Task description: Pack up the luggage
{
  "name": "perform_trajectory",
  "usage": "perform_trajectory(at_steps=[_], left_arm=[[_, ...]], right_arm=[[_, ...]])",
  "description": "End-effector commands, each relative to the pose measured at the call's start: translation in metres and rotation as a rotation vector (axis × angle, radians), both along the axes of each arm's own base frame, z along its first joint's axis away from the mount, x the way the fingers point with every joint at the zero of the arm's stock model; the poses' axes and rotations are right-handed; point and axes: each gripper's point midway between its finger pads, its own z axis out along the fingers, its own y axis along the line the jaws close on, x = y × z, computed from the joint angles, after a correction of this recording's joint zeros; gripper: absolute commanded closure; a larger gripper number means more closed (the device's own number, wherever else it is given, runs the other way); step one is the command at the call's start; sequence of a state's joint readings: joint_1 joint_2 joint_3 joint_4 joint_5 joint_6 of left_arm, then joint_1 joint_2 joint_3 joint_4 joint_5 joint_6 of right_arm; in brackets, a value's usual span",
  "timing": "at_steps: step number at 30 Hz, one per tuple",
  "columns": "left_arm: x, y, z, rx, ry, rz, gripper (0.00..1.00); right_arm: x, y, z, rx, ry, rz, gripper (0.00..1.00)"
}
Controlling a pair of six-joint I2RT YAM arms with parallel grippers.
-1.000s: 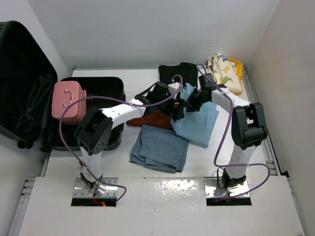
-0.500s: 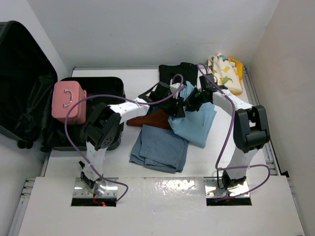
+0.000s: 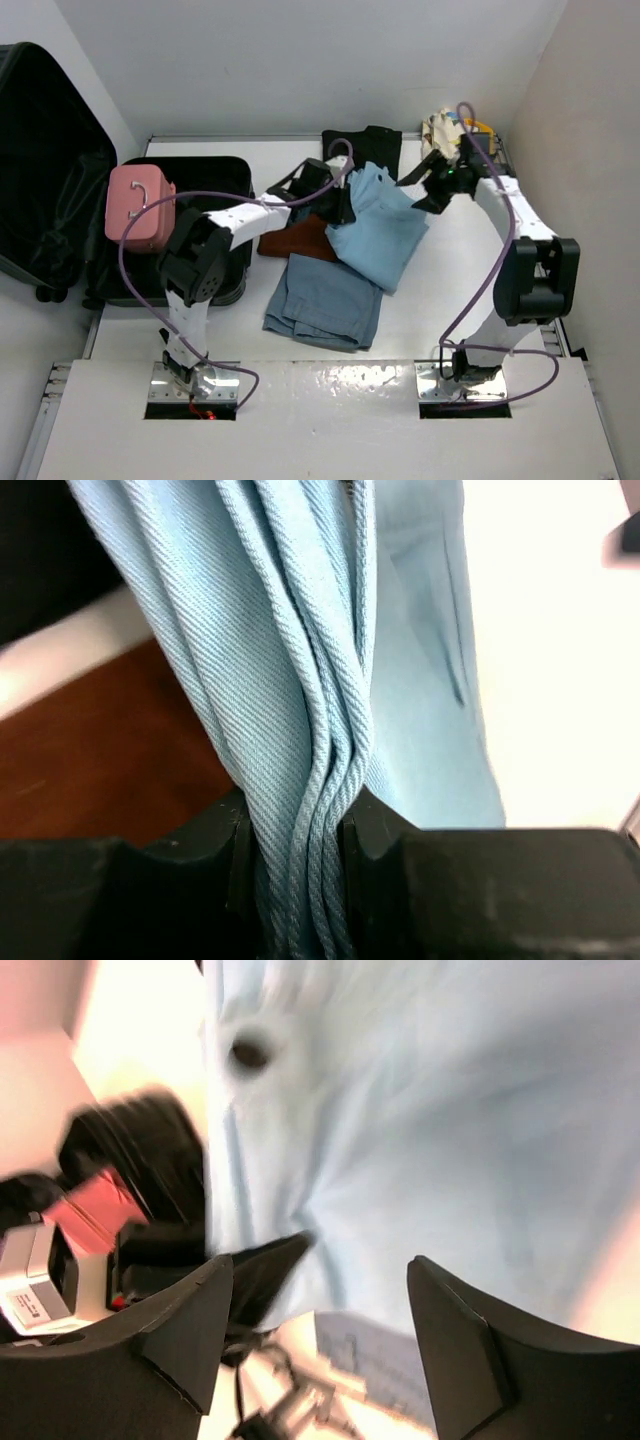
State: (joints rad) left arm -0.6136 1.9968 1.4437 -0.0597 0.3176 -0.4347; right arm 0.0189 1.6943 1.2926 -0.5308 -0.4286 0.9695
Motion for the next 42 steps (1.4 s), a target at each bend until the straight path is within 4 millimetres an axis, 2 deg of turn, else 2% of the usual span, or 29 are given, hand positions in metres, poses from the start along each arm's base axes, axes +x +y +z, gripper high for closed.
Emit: perform_trajectory(at_steps=[1, 2, 3, 4, 5, 7, 8, 10, 11, 12, 13, 14, 15, 16, 19, 25, 28, 33, 34, 37, 38, 39, 40, 41, 42], left_arm=[[0.055, 0.051, 0.131, -0.113, -0.308, 0.247, 1.00], [0.057, 0.065, 0.157, -0.138, -0.345, 0.286, 1.00], [0.057, 0.080, 0.161, -0.119, -0.339, 0.322, 1.00], [0.066, 0.108, 0.163, -0.097, -0.340, 0.410, 1.00], [0.063, 0.128, 0.180, -0.098, -0.363, 0.455, 1.00], [0.060, 0.164, 0.179, -0.057, -0.336, 0.523, 1.00], [0.062, 0.199, 0.172, -0.029, -0.315, 0.590, 1.00], [0.047, 0.242, 0.177, 0.019, -0.301, 0.643, 1.00], [0.045, 0.276, 0.169, 0.061, -0.290, 0.687, 1.00], [0.035, 0.294, 0.160, 0.121, -0.257, 0.705, 1.00], [0.017, 0.345, 0.147, 0.223, -0.236, 0.775, 1.00], [0.016, 0.347, 0.151, 0.238, -0.255, 0.765, 1.00], [0.011, 0.363, 0.145, 0.278, -0.242, 0.798, 1.00], [0.001, 0.392, 0.124, 0.360, -0.189, 0.871, 1.00], [-0.017, 0.433, 0.100, 0.557, -0.154, 0.955, 1.00], [-0.047, 0.484, 0.058, 0.883, -0.070, 0.998, 1.00], [-0.051, 0.503, 0.046, 1.014, -0.050, 1.026, 1.00], [-0.024, 0.512, 0.045, 1.130, -0.140, 1.051, 1.00], [-0.014, 0.506, 0.038, 1.123, -0.142, 1.012, 1.00], [0.001, 0.496, 0.016, 1.061, -0.113, 0.968, 1.00], [0.011, 0.483, 0.010, 1.015, -0.122, 0.915, 0.95], [0.014, 0.474, 0.005, 0.987, -0.120, 0.895, 0.87], [0.017, 0.468, 0.002, 0.950, -0.122, 0.873, 0.78], [0.017, 0.455, -0.006, 0.909, -0.109, 0.825, 0.68], [0.019, 0.449, -0.007, 0.892, -0.112, 0.816, 0.51]], right_arm=[[0.012, -0.034, 0.043, -0.063, -0.159, 0.021, 0.30], [0.012, -0.039, 0.045, -0.071, -0.171, 0.021, 0.30], [0.011, -0.040, 0.046, -0.077, -0.177, 0.026, 0.30], [0.009, -0.041, 0.044, -0.093, -0.183, 0.044, 0.30], [0.010, -0.042, 0.043, -0.092, -0.186, 0.049, 0.30], [0.008, -0.041, 0.035, -0.086, -0.172, 0.059, 0.30], [0.008, -0.040, 0.034, -0.082, -0.167, 0.060, 0.30], [0.007, -0.039, 0.027, -0.072, -0.147, 0.066, 0.30], [0.007, -0.037, 0.026, -0.061, -0.143, 0.075, 0.30], [0.008, -0.038, 0.022, -0.064, -0.135, 0.075, 0.31], [0.009, -0.034, 0.016, -0.052, -0.115, 0.083, 0.31], [0.010, -0.033, 0.018, -0.054, -0.123, 0.090, 0.31], [0.009, -0.032, 0.017, -0.051, -0.115, 0.088, 0.31], [0.011, -0.030, 0.015, -0.047, -0.113, 0.091, 0.33], [0.014, -0.024, 0.014, -0.046, -0.111, 0.106, 0.33], [0.024, -0.015, 0.014, -0.050, -0.107, 0.127, 0.33], [0.026, -0.012, 0.013, -0.052, -0.111, 0.133, 0.33], [0.025, -0.008, 0.009, -0.049, -0.102, 0.140, 0.33], [0.026, -0.008, 0.009, -0.051, -0.105, 0.139, 0.33], [0.029, -0.009, 0.008, -0.058, -0.112, 0.141, 0.33], [0.029, -0.009, 0.008, -0.059, -0.113, 0.142, 0.33], [0.028, 0.003, 0.008, -0.060, -0.118, 0.174, 0.33], [0.028, 0.002, 0.009, -0.065, -0.122, 0.178, 0.33], [0.028, 0.003, 0.010, -0.073, -0.133, 0.191, 0.31], [0.028, 0.004, 0.011, -0.076, -0.139, 0.199, 0.31]])
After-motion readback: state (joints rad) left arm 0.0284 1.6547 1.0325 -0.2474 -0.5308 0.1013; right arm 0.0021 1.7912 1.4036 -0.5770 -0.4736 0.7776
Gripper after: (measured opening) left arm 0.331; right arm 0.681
